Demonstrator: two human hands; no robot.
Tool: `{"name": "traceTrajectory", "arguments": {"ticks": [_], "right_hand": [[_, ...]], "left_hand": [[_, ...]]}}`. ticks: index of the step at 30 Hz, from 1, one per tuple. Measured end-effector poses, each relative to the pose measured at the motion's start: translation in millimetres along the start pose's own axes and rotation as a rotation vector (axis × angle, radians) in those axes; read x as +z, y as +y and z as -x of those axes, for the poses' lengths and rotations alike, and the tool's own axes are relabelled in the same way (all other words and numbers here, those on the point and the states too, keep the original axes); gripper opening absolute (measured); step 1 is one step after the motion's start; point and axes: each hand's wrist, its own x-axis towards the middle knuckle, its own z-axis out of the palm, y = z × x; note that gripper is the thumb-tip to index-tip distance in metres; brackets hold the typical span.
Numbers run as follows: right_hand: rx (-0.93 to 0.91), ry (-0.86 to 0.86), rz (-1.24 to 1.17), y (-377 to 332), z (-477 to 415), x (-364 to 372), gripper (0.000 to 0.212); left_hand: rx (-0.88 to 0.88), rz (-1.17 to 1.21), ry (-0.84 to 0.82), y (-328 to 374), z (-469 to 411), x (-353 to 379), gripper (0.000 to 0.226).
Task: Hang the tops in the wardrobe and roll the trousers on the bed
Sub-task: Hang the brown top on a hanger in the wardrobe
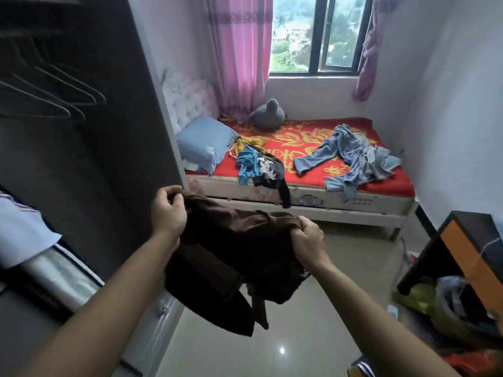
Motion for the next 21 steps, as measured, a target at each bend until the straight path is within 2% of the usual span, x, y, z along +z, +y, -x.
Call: {"name": "traceTrajectory", "arguments": {"ticks": [2, 4, 7, 8, 10, 12, 14, 15, 17, 19, 21], "right_hand": [[-0.076, -0.083, 0.012, -32.6, -19.3, 18.6, 0.019], [-0.092, -0.192, -0.031, -59.8, -33.5, 40.6, 0.021], [-0.111, -0.372, -0.068, -91.6, -43.8, 76.9, 0.024], [-0.135, -0.43, -0.039, -99.8, -45.5, 88.9, 0.023], [-0.196, -0.514, 0.015, -110.6, -51.1, 112.1, 0.019], [-0.225, -0.533, 0.045, -117.0, -60.4, 129.2, 0.013], [-0.183, -0.573, 0.023, -116.2, -74.5, 136.8, 0.011], [-0.15, -0.624, 0.034, -112.4, -83.3, 139.3, 0.02], [-0.177, -0.741, 0.297, -99.1, -101.7, 145.3, 0.033], [-0.279, -0.796, 0.675, -81.6, -121.2, 157.3, 0.02], [-0.289, -0.807, 0.804, -64.2, -143.3, 170.8, 0.014]], "left_hand": [[-0.138, -0.156, -0.141, -34.1, -19.6, -23.9, 0.026], [-0.226, -0.295, -0.413, -58.1, -29.0, -43.2, 0.057], [-0.121, -0.491, -0.728, -71.1, -32.2, -60.0, 0.089], [-0.087, -0.489, -0.795, -69.9, -31.8, -61.6, 0.089], [-0.002, -0.396, -0.835, -67.0, -34.8, -60.2, 0.07], [0.092, -0.186, -0.741, -65.0, -42.7, -58.2, 0.039], [0.057, 0.03, -0.586, -63.7, -57.2, -58.7, 0.027], [0.014, 0.096, -0.48, -65.2, -67.0, -59.4, 0.023], [-0.039, 0.128, -0.258, -68.1, -91.4, -62.3, 0.021], [-0.065, 0.186, -0.093, -68.9, -115.5, -65.9, 0.026], [-0.143, 0.32, 0.04, -63.7, -139.3, -72.5, 0.027]]}}
